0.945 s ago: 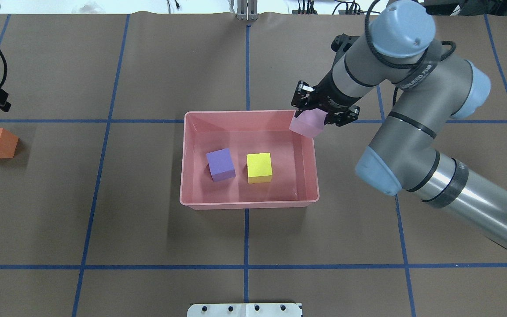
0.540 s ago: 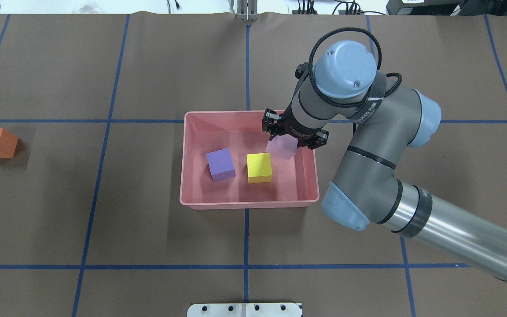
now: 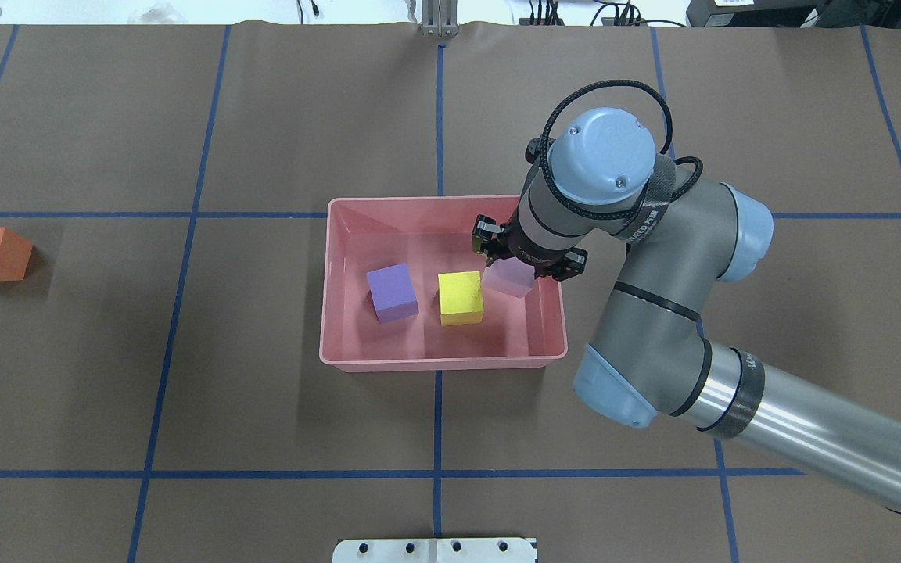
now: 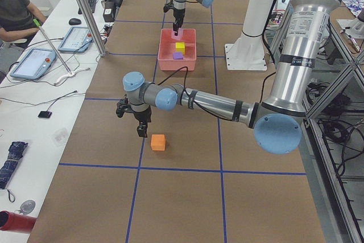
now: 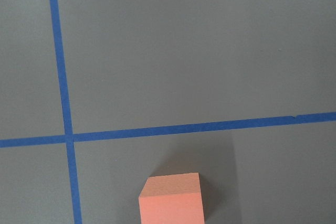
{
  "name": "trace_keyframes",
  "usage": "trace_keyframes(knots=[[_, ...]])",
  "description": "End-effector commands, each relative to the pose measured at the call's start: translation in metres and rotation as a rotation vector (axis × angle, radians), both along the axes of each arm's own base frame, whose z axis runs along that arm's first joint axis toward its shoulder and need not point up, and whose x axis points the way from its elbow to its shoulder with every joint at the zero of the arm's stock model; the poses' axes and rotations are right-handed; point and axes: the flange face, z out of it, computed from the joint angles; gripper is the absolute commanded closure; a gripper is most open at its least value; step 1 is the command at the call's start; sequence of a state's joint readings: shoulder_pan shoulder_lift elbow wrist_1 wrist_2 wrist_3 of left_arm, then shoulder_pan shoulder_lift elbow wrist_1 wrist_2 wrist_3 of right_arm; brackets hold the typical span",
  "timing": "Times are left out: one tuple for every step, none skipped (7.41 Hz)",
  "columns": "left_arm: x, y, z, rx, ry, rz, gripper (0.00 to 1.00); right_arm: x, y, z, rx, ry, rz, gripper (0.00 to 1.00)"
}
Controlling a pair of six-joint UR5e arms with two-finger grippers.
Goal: Place blocks into pink bin with both arms
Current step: 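Carry the pink cube into the bin with the right gripper while the left gripper withdraws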
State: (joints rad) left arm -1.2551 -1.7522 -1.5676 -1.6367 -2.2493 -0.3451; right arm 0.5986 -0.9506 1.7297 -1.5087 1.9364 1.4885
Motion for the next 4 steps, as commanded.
trace_keyframes(knots=[[0.0016, -0.0042, 0.0198, -0.040, -0.010, -0.008, 0.10, 0.0002, 0.0002, 0.0069, -0.002, 0.010, -0.001, 1.00], [0.0029, -0.0053, 0.0203, -0.060, -0.011, -0.030, 0.09, 0.0016, -0.0009, 0.0087, -0.001, 0.016, 0.007, 0.02], [0.0048, -0.0051, 0.0216, -0.089, -0.008, -0.070, 0.09, 0.0031, -0.0002, 0.0066, 0.003, 0.015, 0.008, 0.00], [0.0042, -0.0033, 0.0285, -0.091, -0.006, -0.080, 0.09, 0.0042, -0.0007, 0.0060, 0.004, 0.013, 0.010, 0.00]])
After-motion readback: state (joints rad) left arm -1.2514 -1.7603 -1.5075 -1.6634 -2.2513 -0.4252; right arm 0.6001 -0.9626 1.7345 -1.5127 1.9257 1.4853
